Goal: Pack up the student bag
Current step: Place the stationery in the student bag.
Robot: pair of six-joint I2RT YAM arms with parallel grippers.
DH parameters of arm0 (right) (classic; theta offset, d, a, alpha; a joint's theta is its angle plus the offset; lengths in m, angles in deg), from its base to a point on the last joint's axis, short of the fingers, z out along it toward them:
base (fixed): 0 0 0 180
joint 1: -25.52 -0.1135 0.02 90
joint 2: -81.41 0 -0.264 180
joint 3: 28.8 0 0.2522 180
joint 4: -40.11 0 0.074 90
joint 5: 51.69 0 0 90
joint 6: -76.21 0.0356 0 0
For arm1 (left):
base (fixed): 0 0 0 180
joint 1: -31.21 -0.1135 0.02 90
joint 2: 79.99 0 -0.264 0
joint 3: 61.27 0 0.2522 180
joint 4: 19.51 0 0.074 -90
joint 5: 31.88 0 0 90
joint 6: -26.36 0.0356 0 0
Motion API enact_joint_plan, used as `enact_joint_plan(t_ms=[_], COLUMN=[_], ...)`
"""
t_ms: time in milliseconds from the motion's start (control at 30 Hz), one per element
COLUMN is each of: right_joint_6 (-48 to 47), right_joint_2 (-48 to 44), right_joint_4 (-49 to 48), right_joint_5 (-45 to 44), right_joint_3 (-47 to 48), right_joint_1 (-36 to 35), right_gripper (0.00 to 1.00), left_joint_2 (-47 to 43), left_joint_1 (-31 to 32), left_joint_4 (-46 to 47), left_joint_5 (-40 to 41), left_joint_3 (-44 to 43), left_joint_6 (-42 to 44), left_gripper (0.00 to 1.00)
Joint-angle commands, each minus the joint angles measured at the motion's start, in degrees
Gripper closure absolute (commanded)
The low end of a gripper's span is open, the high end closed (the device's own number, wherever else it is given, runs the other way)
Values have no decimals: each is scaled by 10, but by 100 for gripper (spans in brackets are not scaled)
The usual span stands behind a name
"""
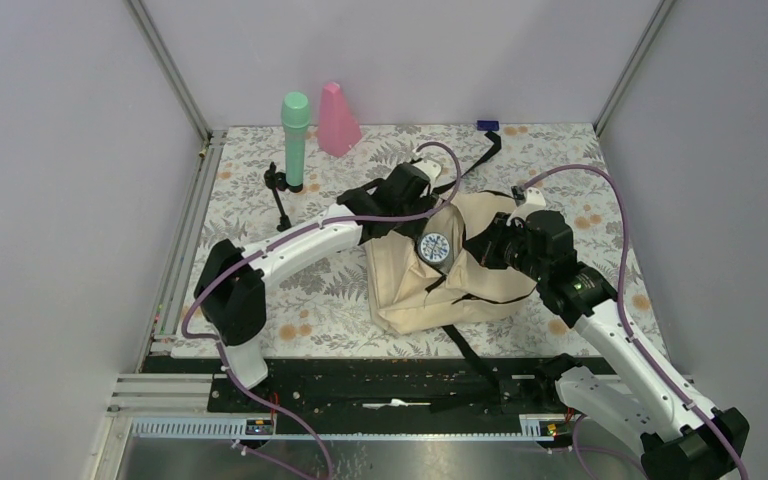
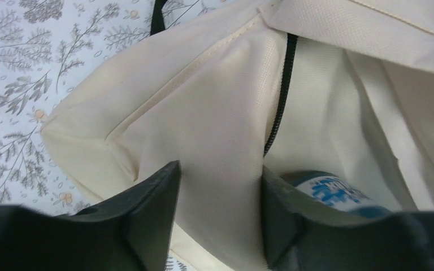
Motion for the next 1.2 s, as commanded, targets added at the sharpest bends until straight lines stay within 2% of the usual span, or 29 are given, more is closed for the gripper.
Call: enact_joint_plan(t_ms=[0, 67, 200, 367, 467, 700, 900, 1033, 1167], right_joint_6=[4, 3, 0, 0, 0, -1, 1, -1, -12], right_joint_2=[-33, -33, -28, -24, -20, -13, -13, -17, -20], right_joint_4=[-73, -73, -70, -70, -70, -70, -70, -70, -70], right_joint_5=[6, 4, 4, 2, -1, -3, -2, -5, -9], right_joint_3=[26, 27, 29, 28, 26, 30, 34, 41, 65], right_joint_1=[-2, -2, -2, -2, -2, -2, -2, -2, -2], right_gripper=[100, 100, 100, 100, 100, 100, 100, 100, 100], left_joint_2=[3, -12, -48, -89, -119, -180, -196, -211, -198], left_joint_1=[5, 5, 7, 9, 9, 2, -12, -30, -53], left_joint_4=[-57, -58, -56, -54, -45, -2, 45, 116, 156], left_joint_5=[109, 125, 126, 123, 99, -21, -82, -126, -170], left_joint_3=[-23, -21, -26, -32, -31, -12, 11, 47, 47], left_joint_6=[57, 59, 56, 54, 43, 4, -17, -43, -61], left_gripper=[57, 69, 77, 100, 100, 100, 98, 97, 96])
